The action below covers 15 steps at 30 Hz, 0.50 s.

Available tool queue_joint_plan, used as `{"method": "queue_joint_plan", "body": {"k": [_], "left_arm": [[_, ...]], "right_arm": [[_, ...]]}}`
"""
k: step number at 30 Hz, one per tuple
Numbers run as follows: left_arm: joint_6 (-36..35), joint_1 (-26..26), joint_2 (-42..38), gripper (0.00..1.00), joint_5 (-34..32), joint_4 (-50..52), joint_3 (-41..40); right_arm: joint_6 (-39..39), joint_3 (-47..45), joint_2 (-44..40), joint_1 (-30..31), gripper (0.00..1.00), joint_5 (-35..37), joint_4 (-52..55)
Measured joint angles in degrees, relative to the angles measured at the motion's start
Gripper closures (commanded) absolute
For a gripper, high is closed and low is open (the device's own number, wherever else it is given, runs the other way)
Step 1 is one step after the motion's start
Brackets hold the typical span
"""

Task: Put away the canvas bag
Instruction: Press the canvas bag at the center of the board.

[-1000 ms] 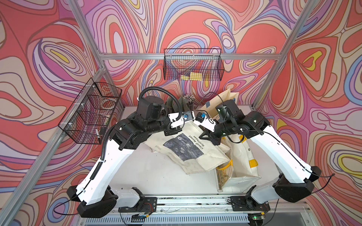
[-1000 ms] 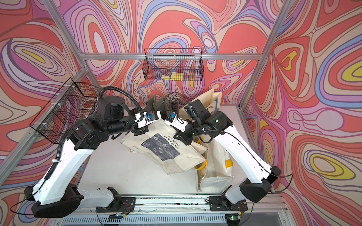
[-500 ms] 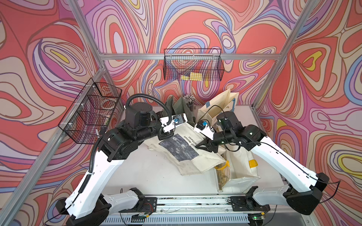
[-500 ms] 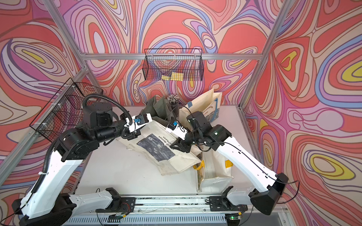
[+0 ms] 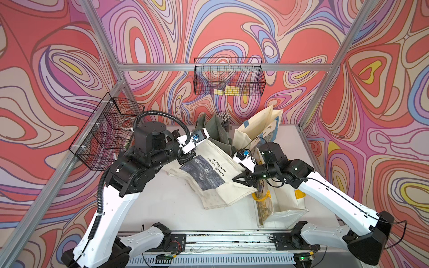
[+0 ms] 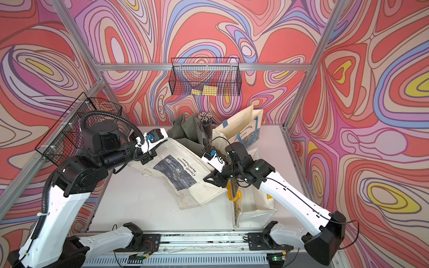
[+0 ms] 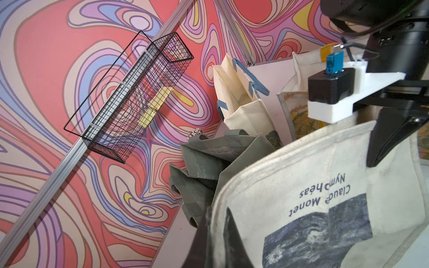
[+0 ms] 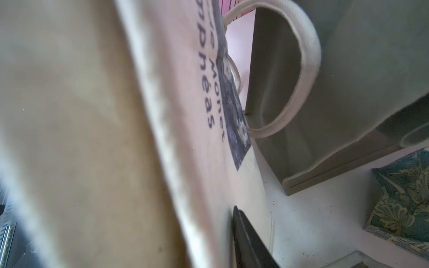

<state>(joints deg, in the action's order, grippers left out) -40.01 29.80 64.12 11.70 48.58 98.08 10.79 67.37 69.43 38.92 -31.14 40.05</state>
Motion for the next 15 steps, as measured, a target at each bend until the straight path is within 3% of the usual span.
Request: {"method": "queue_joint_plan", "body": {"k": [3, 7, 10, 11, 13, 15], "left_arm": [[0.1, -0.5, -0.3, 1.0, -0.8, 0.0, -0.2], [0.5, -1.0, -1.3, 1.0, -1.8, -0.2, -1.6], [0.8, -1.0, -1.6, 0.96, -2.4, -0.3, -2.2], [0.9, -1.0, -1.7, 0.88, -2.6, -0.5, -2.3], [0.7, -1.2, -2.1, 0.57, -3.0, -1.1, -2.6], [0.8, -1.4, -2.6, 0.41, -3.2, -1.5, -2.7]], "right_arm": [[-0.2, -0.8, 0.0, -0.3, 0.66, -0.1, -1.7], [0.3, -1.0, 0.0, -0.8, 1.0, 0.1, -2.5], [1.4, 0.6, 0.3, -1.0, 1.0, 0.9, -0.5], [1.9, 1.9, 0.6, -1.0, 1.0, 1.4, 0.9], [3.4, 6.0, 1.9, -1.1, 1.0, 2.5, 4.9], [5.2, 10.4, 3.5, -1.1, 1.0, 3.5, 9.2]]}}
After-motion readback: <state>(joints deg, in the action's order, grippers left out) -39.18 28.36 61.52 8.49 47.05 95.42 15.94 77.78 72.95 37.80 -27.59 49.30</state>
